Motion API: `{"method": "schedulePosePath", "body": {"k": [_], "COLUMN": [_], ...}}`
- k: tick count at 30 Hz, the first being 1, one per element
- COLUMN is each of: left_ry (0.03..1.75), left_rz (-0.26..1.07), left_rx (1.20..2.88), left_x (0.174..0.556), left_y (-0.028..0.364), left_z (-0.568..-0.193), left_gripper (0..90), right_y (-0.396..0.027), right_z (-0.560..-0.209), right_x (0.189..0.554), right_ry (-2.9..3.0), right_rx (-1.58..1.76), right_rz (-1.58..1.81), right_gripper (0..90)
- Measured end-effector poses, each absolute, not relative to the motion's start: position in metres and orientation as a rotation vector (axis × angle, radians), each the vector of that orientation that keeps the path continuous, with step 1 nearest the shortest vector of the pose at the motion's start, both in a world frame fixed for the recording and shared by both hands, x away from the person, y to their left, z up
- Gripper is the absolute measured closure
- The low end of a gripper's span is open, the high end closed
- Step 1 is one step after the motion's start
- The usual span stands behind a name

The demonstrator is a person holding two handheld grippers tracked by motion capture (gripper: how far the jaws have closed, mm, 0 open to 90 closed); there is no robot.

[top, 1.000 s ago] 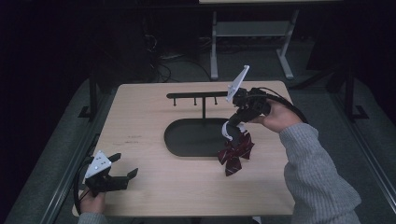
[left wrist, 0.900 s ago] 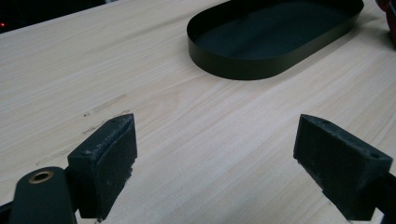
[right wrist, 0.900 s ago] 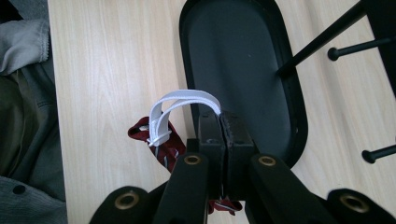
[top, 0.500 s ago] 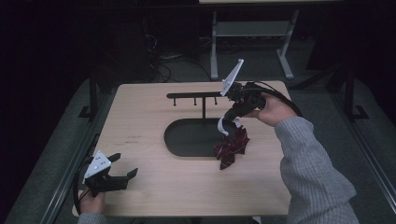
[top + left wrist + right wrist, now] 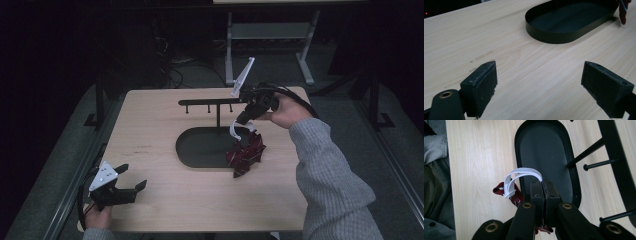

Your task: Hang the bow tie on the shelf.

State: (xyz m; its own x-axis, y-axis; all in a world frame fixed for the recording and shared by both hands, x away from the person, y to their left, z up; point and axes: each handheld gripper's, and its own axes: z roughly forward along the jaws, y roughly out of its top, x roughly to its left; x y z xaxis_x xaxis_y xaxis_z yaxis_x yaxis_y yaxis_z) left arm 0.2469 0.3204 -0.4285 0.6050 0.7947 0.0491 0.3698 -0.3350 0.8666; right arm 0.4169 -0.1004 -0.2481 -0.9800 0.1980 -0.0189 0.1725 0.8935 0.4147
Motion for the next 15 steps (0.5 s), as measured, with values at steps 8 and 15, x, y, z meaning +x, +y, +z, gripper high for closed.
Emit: {"method": "schedulePosePath", "body": {"k": [8, 15], "left_ry": [0.925, 0.925], "left_rz": [0.598, 0.597], "left_rx": [1.938, 1.938], "left_x": [0.247, 0.247], "left_y": [0.320, 0.320], "left_z": [-0.429, -0.429], "left_gripper": [13.1, 13.1], "right_y": [-0.096, -0.091], "right_z": [-0.246, -0.241], "right_x": [0.426, 0.433], "right_ry": [3.006, 3.009], "right_rx": [0.301, 0.299], "right_rz": [0.640, 0.638], "right_gripper": [87.9, 87.9]}}
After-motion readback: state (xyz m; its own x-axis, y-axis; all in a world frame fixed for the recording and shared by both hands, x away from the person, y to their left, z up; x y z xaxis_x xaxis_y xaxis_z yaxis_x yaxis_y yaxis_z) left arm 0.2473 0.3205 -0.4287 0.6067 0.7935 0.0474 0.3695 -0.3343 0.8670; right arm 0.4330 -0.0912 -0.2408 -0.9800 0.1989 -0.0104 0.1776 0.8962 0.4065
